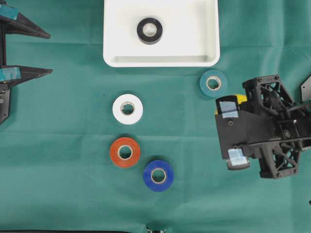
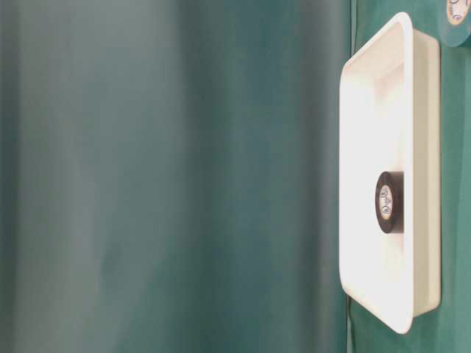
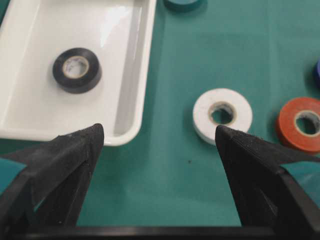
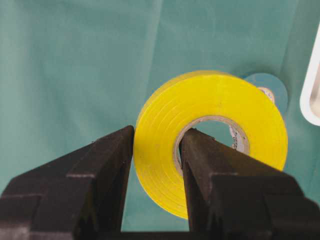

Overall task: Pick up the tape from a random location and place it into the white case.
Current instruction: 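Lift the yellow tape roll and carry it toward the white tray, then lower the yellow tape into the tray beside the black roll, release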

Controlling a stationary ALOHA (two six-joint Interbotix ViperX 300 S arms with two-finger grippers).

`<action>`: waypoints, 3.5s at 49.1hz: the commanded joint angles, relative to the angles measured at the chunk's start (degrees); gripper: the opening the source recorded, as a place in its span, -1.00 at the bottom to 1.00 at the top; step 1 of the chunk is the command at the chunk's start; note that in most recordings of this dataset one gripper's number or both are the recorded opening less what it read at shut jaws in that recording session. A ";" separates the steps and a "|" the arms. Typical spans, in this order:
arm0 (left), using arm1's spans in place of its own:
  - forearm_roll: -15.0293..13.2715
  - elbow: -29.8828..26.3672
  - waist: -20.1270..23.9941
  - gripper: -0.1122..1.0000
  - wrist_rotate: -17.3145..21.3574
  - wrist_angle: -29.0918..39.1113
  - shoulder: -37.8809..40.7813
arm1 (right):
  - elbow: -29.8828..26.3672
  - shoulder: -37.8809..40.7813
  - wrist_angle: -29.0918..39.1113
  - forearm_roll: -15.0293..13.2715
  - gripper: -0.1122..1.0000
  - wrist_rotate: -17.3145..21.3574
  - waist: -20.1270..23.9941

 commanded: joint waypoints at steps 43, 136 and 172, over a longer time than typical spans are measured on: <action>0.00 -0.70 0.18 0.97 0.00 -0.26 0.35 | -1.14 -1.41 -0.18 -3.87 -0.22 -7.82 -18.37; 0.00 -0.79 0.18 0.97 0.00 -0.79 0.35 | -17.67 15.82 -6.50 -0.53 -0.22 -22.41 -38.76; 0.00 -0.70 0.18 0.97 -0.09 -0.79 0.44 | -12.30 20.65 -15.03 -0.53 -0.22 -22.41 -39.81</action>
